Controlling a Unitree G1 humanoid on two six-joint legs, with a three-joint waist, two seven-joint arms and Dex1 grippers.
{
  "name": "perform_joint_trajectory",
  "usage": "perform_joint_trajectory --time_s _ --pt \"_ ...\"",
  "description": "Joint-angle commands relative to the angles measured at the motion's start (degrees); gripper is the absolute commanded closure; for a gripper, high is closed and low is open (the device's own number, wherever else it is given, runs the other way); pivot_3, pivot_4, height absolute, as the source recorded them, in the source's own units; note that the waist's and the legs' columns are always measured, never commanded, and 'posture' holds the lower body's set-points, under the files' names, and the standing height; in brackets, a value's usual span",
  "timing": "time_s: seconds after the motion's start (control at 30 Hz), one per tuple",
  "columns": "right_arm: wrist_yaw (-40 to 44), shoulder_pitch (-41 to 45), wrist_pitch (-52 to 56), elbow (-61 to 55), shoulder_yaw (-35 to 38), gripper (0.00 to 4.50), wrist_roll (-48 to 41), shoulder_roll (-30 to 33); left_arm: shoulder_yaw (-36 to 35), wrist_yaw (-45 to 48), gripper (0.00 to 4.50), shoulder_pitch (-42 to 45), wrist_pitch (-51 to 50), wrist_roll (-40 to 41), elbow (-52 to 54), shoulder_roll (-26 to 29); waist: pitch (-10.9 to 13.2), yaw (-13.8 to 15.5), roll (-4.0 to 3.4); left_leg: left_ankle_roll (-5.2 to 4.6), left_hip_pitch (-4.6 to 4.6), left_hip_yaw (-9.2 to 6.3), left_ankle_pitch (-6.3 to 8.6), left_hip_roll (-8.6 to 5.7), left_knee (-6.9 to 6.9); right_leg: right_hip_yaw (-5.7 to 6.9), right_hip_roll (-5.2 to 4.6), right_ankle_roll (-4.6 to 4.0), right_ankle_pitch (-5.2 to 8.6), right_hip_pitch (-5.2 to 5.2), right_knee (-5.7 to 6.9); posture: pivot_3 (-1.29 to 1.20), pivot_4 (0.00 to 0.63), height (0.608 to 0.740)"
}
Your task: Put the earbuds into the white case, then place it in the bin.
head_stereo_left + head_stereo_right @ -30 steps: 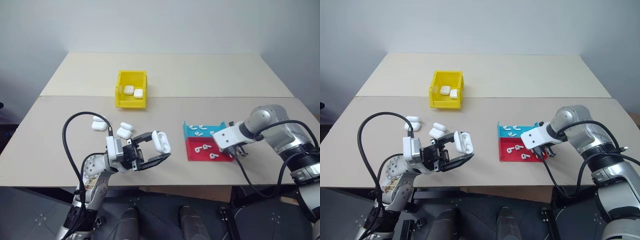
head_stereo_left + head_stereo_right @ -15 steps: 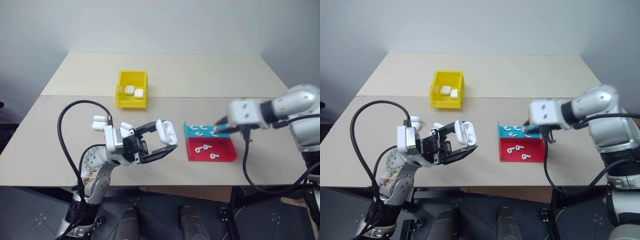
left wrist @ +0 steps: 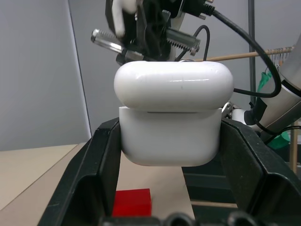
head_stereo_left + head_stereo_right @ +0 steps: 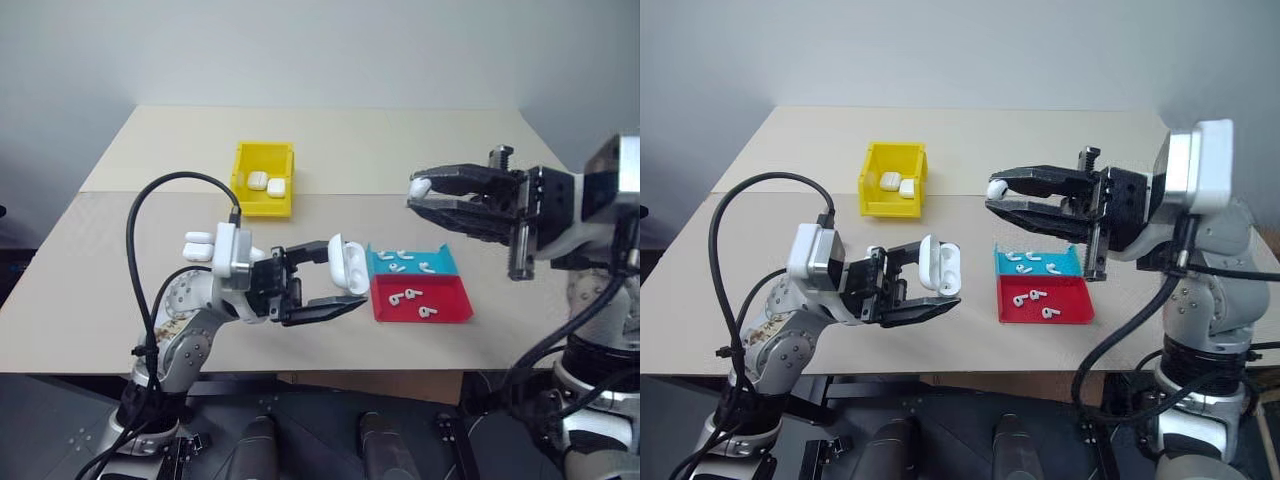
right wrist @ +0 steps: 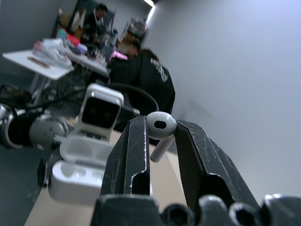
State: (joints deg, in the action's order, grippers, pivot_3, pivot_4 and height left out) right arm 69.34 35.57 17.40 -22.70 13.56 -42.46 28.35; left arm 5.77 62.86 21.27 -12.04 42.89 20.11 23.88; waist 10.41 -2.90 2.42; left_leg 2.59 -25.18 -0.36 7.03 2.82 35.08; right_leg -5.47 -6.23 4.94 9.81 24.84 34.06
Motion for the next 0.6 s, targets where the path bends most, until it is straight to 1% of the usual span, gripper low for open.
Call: perform_joint_trajectory --time_s 0.03,0.13,0.27,0.6 --pt "-0.5 0.2 -4.4 -1.0 -1.6 3.73 -0.6 -1.6 -0.6 1.1 1.71 1.6 0.7 0.4 0.4 -0.8 0.0 0.1 0.0 0.0 0.0 0.0 0.0 0.0 -0.02 0.01 0.0 0.0 0.0 0.0 0.0 0.0 0.15 0.74" --pt "1.1 -0.2 -7.5 1.2 -3.9 3.73 0.8 -2.9 -1.0 1.1 1.71 1.2 1.0 0.5 1.0 -1.4 0.0 0.1 0.0 0.0 0.0 0.0 0.0 0.0 -0.02 0.01 0.0 0.0 0.0 0.0 -0.01 0.0 0.15 0.74" --pt "3.2 -0.9 -10.6 3.2 -7.3 3.73 2.9 -2.9 -1.3 0.6 1.71 0.3 0.6 0.6 2.2 -1.4 0.0 0.1 0.0 0.0 0.0 0.0 0.0 0.01 -0.1 0.01 0.0 0.0 0.0 0.02 -0.02 0.0 0.15 0.74" --pt "5.5 -1.2 -13.1 5.9 -10.4 3.73 4.5 -1.9 -1.4 -0.7 1.71 -1.0 0.9 0.0 3.6 -1.6 0.0 0.2 0.0 0.0 0.0 0.0 0.0 0.01 -0.14 0.01 0.01 0.0 0.0 0.07 -0.01 0.0 0.15 0.74"
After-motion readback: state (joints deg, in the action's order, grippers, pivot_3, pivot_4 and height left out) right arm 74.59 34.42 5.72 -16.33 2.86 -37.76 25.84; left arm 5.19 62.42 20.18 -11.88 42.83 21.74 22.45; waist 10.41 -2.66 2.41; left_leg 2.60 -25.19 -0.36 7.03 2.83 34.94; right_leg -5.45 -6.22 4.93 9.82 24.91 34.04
